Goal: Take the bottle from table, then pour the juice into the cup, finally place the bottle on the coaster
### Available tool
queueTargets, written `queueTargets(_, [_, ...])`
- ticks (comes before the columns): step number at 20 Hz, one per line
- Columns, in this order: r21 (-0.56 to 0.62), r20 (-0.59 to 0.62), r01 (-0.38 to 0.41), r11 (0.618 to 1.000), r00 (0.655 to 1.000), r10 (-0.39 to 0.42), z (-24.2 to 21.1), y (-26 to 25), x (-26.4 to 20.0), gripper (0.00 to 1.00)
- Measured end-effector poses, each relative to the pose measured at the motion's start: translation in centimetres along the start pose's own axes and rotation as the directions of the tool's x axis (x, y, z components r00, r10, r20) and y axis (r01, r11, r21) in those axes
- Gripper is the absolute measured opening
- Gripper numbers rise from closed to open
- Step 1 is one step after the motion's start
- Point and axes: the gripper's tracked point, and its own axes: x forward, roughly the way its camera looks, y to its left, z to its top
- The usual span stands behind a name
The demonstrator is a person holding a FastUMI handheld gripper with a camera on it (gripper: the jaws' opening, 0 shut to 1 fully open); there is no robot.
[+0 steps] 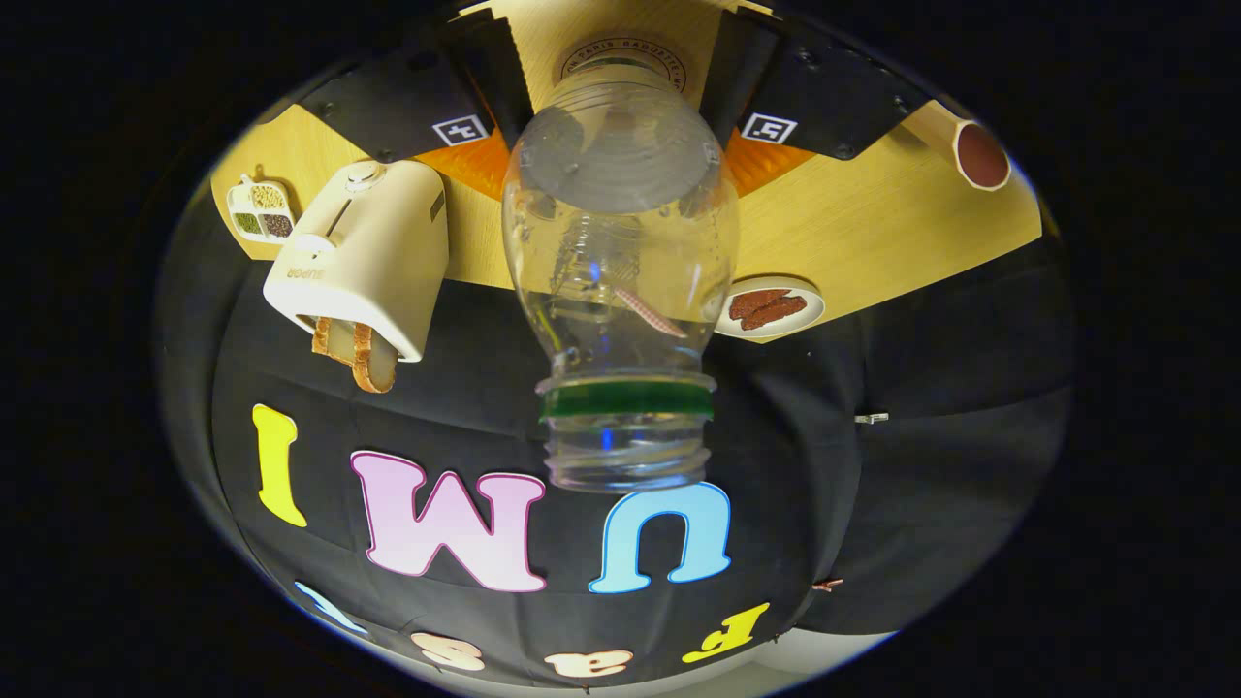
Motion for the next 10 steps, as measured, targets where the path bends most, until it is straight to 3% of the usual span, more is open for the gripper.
queueTargets(10, [0.034,-0.020,0.017,0.999,1.000,-0.016,-1.12,-0.66,0.35,0.82])
